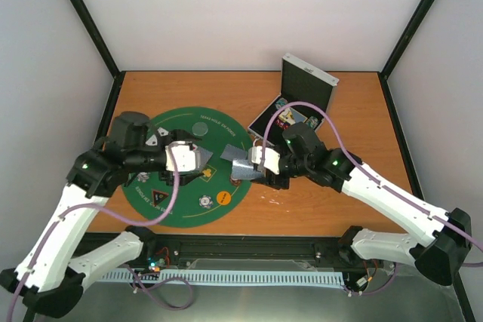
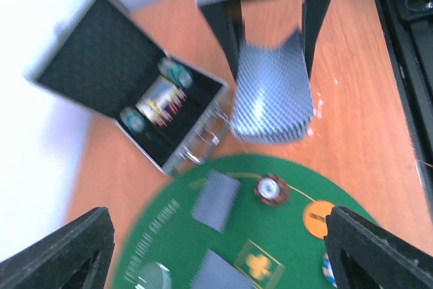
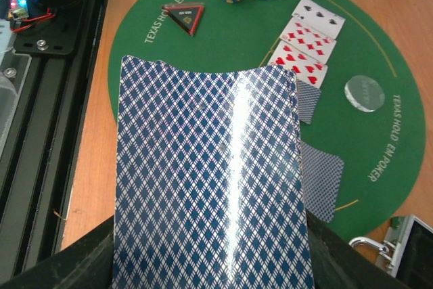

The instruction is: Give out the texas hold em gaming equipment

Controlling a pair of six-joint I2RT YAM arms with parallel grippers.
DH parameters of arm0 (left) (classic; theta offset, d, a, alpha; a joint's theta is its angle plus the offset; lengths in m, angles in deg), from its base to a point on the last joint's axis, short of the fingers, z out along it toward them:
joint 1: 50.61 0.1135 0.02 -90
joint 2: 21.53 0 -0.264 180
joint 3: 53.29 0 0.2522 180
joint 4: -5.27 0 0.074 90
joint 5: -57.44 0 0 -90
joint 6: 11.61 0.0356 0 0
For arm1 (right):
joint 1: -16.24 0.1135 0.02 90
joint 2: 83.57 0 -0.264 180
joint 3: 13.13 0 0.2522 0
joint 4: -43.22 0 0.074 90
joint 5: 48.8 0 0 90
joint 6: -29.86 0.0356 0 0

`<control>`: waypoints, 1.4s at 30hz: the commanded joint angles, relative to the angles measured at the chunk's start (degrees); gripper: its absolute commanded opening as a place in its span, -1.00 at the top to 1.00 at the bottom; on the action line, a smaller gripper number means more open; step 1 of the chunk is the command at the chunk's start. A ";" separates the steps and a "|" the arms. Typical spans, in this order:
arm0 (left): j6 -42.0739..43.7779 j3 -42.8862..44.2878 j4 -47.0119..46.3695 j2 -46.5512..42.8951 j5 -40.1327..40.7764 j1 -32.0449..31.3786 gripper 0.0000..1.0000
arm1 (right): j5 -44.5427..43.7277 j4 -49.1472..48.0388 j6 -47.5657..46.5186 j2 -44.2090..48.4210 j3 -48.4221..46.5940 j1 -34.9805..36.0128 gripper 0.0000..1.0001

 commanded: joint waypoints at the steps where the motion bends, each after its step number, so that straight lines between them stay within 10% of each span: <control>1: 14.14 5.47 -1.85 2.01 -8.39 -2.86 -0.76 | 3.91 -0.31 -1.40 -1.43 -2.61 0.32 -0.11; 15: 37.39 0.70 -0.49 10.56 -1.80 -15.35 -0.99 | 8.02 -1.80 -2.98 -3.70 -3.64 1.00 -0.11; 42: 33.72 -10.86 -11.61 5.15 8.53 -16.29 -0.88 | 7.51 -5.25 -3.16 -1.16 -1.79 1.00 -0.11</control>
